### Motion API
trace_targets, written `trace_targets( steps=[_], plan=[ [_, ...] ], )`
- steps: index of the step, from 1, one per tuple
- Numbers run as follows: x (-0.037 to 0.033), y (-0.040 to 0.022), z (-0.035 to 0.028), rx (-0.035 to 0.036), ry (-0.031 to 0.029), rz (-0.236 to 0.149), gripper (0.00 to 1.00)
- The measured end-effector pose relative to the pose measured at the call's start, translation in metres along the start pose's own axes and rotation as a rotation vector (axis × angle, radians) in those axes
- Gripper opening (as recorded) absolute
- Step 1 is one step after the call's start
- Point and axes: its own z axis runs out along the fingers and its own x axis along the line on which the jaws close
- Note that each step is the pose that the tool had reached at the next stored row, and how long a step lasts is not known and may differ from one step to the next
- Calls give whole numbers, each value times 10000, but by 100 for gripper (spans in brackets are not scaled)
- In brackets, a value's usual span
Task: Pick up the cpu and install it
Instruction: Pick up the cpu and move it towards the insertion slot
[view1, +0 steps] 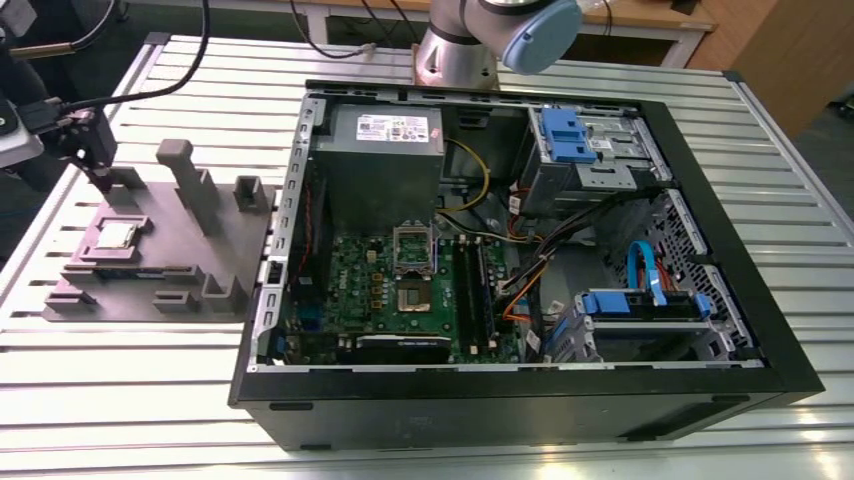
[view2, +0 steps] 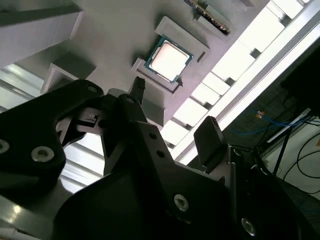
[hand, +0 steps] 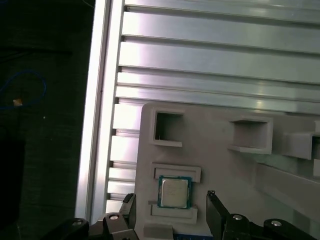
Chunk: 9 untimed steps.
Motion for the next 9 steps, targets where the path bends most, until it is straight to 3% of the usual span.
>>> trace_targets(
  steps=[5,9],
  plan=[
    [1,-5,90,9,-34,591,66],
    [3,-18,151,22,-23,640,66]
  ],
)
